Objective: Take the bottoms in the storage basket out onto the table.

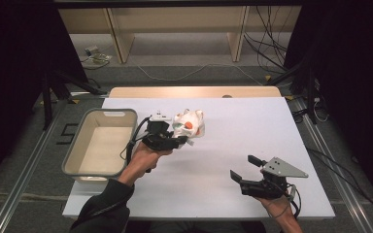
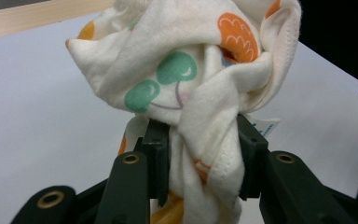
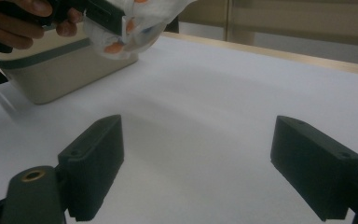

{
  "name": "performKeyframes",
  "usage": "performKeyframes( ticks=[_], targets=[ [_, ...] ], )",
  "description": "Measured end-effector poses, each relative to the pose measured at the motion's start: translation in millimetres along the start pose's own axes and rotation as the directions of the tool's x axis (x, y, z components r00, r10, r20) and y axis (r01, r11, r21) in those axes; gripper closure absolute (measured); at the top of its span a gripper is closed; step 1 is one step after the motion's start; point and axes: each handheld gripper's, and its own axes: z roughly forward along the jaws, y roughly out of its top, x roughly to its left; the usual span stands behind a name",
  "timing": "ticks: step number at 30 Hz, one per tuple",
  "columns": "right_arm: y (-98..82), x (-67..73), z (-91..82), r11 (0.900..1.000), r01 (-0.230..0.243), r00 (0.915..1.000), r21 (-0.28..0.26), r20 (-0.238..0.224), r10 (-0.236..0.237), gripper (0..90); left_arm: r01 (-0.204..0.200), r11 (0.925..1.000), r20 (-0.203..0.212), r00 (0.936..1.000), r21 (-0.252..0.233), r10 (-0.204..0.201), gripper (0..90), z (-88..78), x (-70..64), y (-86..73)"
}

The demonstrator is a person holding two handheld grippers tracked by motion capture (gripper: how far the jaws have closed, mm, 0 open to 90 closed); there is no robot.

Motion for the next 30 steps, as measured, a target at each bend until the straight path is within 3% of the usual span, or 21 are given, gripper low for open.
performKeyframes(
  ticks=[30],
  targets=[
    [-0.1, 0.2, 0.1, 1.0, 0.004, 1.0, 0.001, 0.0, -0.004, 18.0, -0.006, 0.9991, 0.003, 1.0, 0.043, 0.006, 63.4, 22.1, -7.9, -8.3]
  ],
)
